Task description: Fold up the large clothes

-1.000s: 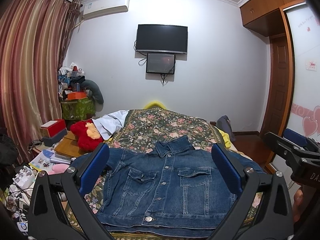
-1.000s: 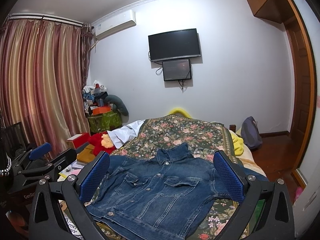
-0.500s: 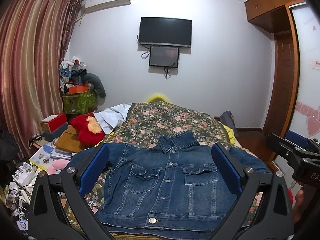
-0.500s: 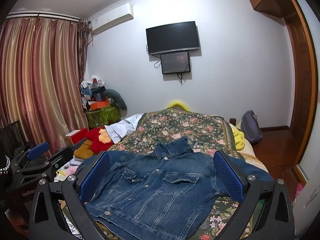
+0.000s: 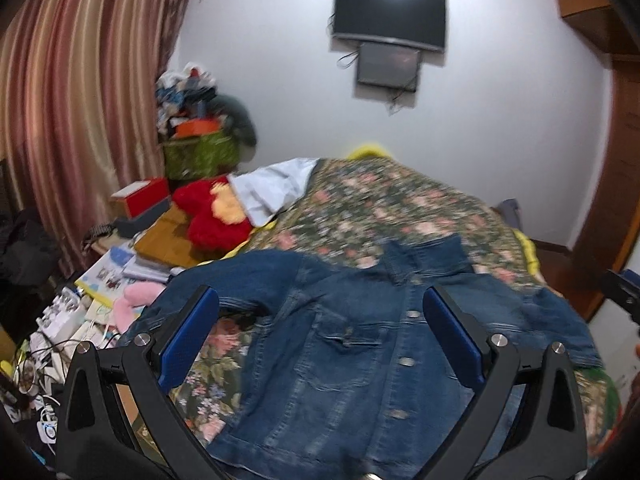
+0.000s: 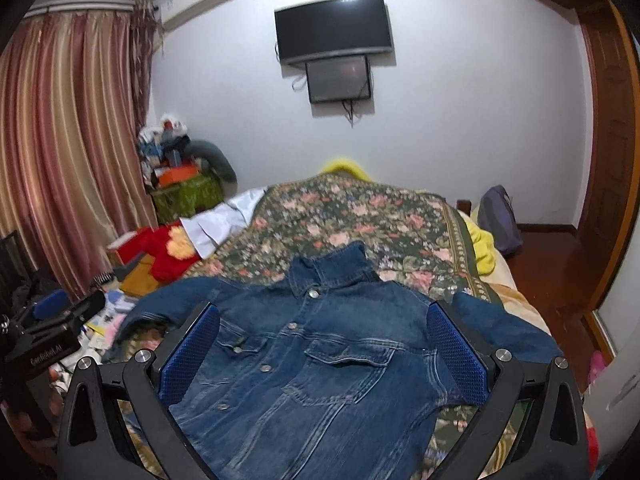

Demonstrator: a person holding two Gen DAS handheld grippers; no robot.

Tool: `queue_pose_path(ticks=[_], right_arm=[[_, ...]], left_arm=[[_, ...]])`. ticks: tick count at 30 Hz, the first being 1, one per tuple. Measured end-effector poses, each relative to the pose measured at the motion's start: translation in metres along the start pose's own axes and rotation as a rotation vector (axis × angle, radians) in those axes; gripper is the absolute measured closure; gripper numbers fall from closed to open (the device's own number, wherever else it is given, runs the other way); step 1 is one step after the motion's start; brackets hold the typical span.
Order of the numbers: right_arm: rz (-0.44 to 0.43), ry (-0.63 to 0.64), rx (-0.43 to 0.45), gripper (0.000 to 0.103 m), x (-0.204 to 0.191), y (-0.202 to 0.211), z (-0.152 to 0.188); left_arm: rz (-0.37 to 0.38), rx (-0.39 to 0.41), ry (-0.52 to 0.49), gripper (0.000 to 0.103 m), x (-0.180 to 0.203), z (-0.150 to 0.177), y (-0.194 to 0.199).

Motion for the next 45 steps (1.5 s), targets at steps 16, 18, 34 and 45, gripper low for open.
queue_pose_path(ticks=[16,18,34,45], right_arm=[[-0.127,0.284,-0.286,0.0,-0.084,-0.187,0.005],[-0.142,0.33,-0.339,0.0,-0.1,-0.211,0.016],[-0.316,0.507,-0.742,0.0,-0.212,-0.323,0.118],[-0.337,0.6,-0.723,0.0,-0.224,-0.309,0.124]], left_arm=[[-0.019,-0.326,0.4,0.0,-0.165,0.051,-0.133],[0.012,-0.34,0.458,0.0,-0.178,0.056,-0.144],[-0.16,-0.283,0.476,0.078,-0.236,0.037,-0.185],[-0.116,-0.204,-0.039,0.091,-0.114,-0.029,-0.199]])
Point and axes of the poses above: each gripper's, at about its wrist camera, not at the fingertips, and y roughly against the way its jaws point, x to its right, z to its underside, the point moved 6 cm from there along -y, roughly the way its jaws point, and after that the axes turned 15 degrees about z, right-handed, at the moved point
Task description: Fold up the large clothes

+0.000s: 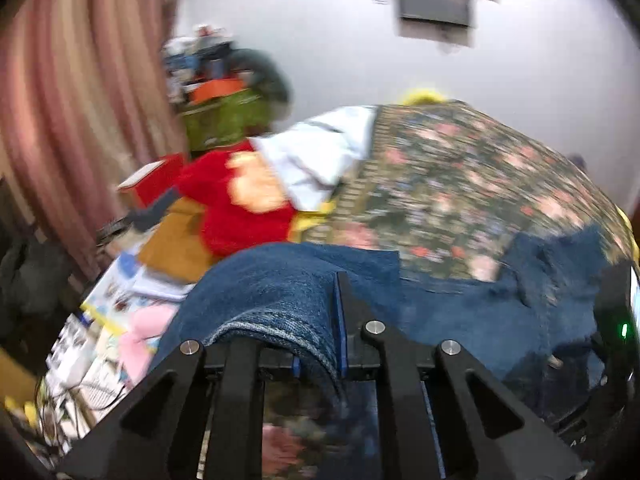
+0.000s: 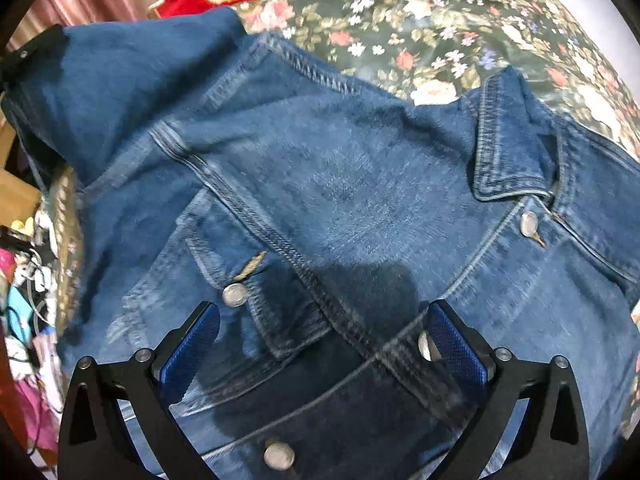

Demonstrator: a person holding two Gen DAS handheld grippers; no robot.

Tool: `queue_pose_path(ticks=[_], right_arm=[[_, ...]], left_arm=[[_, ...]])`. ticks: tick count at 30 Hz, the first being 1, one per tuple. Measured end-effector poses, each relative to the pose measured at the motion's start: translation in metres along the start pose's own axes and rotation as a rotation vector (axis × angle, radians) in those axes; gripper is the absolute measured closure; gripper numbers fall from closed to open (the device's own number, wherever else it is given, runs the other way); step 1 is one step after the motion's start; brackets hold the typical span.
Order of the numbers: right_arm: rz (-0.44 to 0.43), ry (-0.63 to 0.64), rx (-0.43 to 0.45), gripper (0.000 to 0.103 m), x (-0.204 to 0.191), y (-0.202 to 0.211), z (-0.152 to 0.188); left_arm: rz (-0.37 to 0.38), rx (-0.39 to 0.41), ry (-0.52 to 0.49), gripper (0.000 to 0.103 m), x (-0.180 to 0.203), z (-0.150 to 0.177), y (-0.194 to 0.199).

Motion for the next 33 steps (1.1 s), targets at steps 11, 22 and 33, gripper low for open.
queue_pose_path(ticks=[11,22,33], right_arm=[[-0.04,-0.198,0.081,0.0,0.066,0.085,0.036],[-0.047,-0.263,0.105,0.0,0.079,0.115,0.064],[-0.062,-0.22,0.076,0.0,0.039,0.092,0.037]], left_arm=[[0.187,-0.319,0.103,0.06,0.055,0.091,-0.071],[0.294,-0.263,0.333,0.024,0.014,0.113,0.007],[0.301,-0.15,0.736,0.022,-0.117,0.14,0.014]])
Point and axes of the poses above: each gripper's, at about its wrist camera, not at the fingertips, and y roughly against the way its jaws point, x to its right, z to its underside, the point moved 6 cm from there along -y, roughly the way its jaws point, and after that the axes turned 15 degrees about z, right-handed, at the moved point
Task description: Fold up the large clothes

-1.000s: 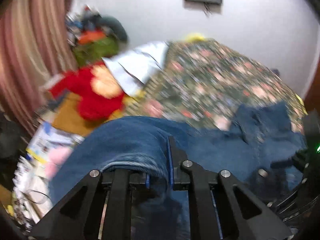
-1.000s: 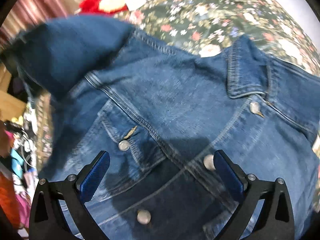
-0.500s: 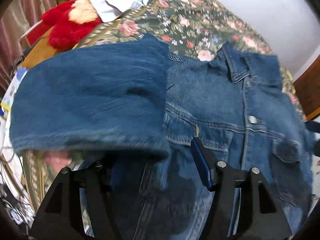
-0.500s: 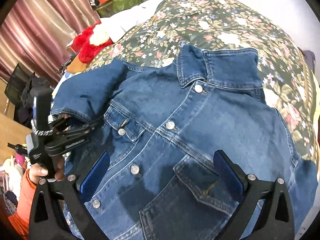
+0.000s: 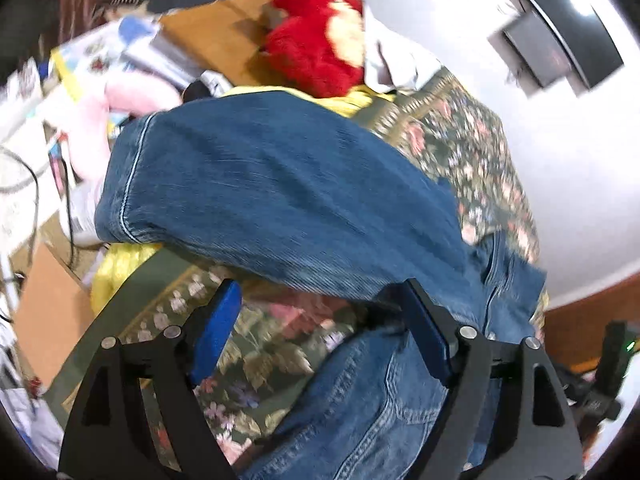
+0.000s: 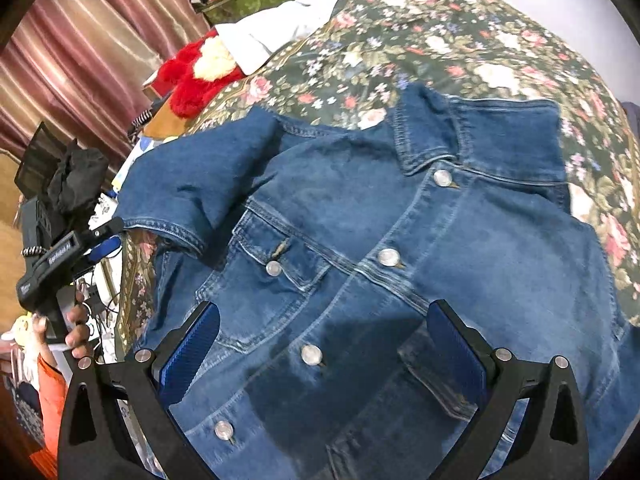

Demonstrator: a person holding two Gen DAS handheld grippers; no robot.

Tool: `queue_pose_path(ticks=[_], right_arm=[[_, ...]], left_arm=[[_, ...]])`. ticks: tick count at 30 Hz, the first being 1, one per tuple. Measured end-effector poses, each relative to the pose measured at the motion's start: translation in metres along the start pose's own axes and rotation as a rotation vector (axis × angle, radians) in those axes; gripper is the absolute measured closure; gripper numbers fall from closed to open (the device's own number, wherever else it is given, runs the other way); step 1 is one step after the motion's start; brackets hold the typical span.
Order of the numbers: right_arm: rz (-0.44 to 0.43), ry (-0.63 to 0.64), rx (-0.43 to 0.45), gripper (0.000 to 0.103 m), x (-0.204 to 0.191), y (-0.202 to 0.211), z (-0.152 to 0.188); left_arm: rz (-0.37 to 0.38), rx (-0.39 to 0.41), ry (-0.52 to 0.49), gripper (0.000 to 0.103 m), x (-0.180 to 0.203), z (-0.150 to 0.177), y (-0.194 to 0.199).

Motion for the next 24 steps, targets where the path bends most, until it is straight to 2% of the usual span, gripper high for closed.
queue_pose_path(ticks=[3,6,8,10,11,15,17,20,24], right_arm=[[0.006,0.026,-0.016,0.0,-0.017,-0.015,-0.008],[-0.002,0.049,-0.044,0.0,-0.038,-0.032,-0.018],[-0.009,0.064,-0.057,0.0,-0.051,-0.042,-0.023],[-0.028,0.092,-0.068,0.0,-0.071,-0.052,-0.028],[-0.038,0.112,-0.071,0.0,-0.083,-0.057,-0.029],[-0.035,0.174,-0.092,0.0,-0.112,-0.078,-0.033],[-0.033,0.191,-0.107,0.0,-0.119,-0.088,-0.033],[-0.002,0.202,-0.138,0.0,-0.123,-0.106,-0.03],[-0.022,0.182,-0.149,0.0,-0.115,-0.104,-0.027]], left_arm=[[0.03,0.031,0.057,0.024,-0.016,-0.012,-0.002],[0.012,0.05,0.063,0.041,-0.024,-0.022,-0.004],[-0.041,0.065,0.026,0.059,-0.024,-0.028,-0.005],[-0.129,0.087,-0.055,0.08,-0.02,-0.034,-0.004],[-0.183,0.104,-0.122,0.086,-0.013,-0.037,-0.001],[-0.288,0.163,-0.305,0.092,0.019,-0.047,0.011],[-0.3,0.194,-0.391,0.093,0.043,-0.051,0.018],[-0.28,0.236,-0.516,0.094,0.085,-0.052,0.028],[-0.219,0.257,-0.662,0.094,0.146,-0.048,0.025]])
Point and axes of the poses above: each gripper's, at about its wrist camera, not at the fingertips, and y roughly against the way its jaws point, x to its right, z to its underside, the point moved 6 cm from there along -y, roughly the way its jaws point, and after that the axes turned 15 degrees about z, right-handed, at the moved point
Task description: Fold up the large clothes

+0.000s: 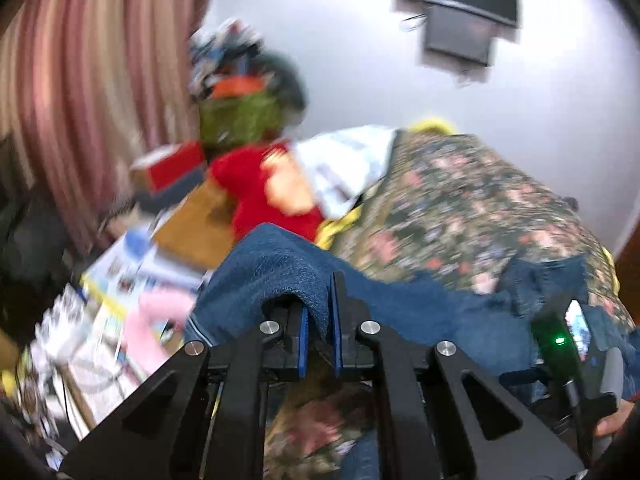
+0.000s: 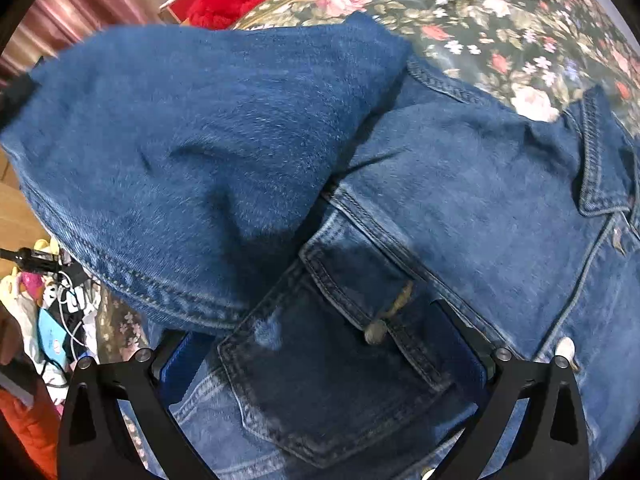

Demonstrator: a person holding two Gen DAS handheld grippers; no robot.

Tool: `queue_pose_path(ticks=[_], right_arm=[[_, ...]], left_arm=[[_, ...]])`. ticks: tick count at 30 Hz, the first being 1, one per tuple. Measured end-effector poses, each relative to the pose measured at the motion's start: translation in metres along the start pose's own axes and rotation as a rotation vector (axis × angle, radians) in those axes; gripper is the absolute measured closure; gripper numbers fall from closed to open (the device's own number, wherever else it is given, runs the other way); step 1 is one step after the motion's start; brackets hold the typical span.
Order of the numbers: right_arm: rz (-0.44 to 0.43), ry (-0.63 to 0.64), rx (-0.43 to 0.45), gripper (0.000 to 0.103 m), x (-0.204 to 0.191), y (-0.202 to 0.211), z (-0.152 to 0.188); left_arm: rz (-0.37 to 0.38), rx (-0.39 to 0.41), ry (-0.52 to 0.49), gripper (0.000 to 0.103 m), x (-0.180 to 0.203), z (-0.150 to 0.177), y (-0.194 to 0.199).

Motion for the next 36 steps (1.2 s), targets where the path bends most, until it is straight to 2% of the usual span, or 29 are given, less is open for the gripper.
queue_pose_path(ticks=[3,5,11,16,18,22,24,26,27,28,29,31,36], right_arm=[[0.023,-0.014,0.051,0.0,0.021,0.024,0.008],[0.073,-0.022,0.107,0.0,0.046,0.05,0.02],[0.202,-0.104,0.227,0.0,0.125,0.117,0.066],[0.262,-0.233,0.275,0.0,0.197,0.157,0.112],[0.268,-0.285,0.282,0.0,0.219,0.165,0.13],[0.259,-0.342,0.279,0.0,0.241,0.171,0.158],[0.257,-0.352,0.273,0.0,0.243,0.17,0.164],[0.252,-0.351,0.265,0.0,0.242,0.167,0.167],[0.25,-0.348,0.263,0.0,0.241,0.165,0.168],[0.247,-0.341,0.262,0.0,0.238,0.163,0.167],[0.246,-0.333,0.263,0.0,0.234,0.163,0.166],[0.244,-0.305,0.279,0.0,0.221,0.163,0.158],[0.236,-0.21,0.329,0.0,0.184,0.164,0.125]], left_arm=[[0.1,0.009,-0.066,0.094,0.045,-0.016,-0.004],[0.171,0.002,-0.112,0.094,0.081,-0.021,-0.01],[0.347,-0.072,-0.199,0.094,0.173,-0.005,-0.035],[0.483,-0.251,-0.235,0.094,0.241,0.046,-0.068],[0.518,-0.359,-0.237,0.094,0.26,0.075,-0.085],[0.527,-0.541,-0.236,0.094,0.281,0.131,-0.11],[0.542,-0.577,-0.235,0.09,0.282,0.146,-0.109],[0.509,-0.594,-0.265,0.078,0.279,0.154,-0.102],[0.486,-0.591,-0.28,0.074,0.276,0.155,-0.097],[0.464,-0.585,-0.294,0.063,0.273,0.154,-0.093],[0.443,-0.559,-0.31,0.053,0.267,0.15,-0.083],[0.413,-0.495,-0.314,0.041,0.25,0.137,-0.066],[0.263,-0.363,-0.306,0.029,0.184,0.1,-0.043]])
Point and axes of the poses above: each gripper's, at about its wrist camera, not at the fingertips, and y roughly against the way its jaws point, x to its right, z to its underside, the point moved 6 cm from there along -y, roughly the way its jaws point, and after that the axes turned 15 degrees about z, right-handed, at the moved point
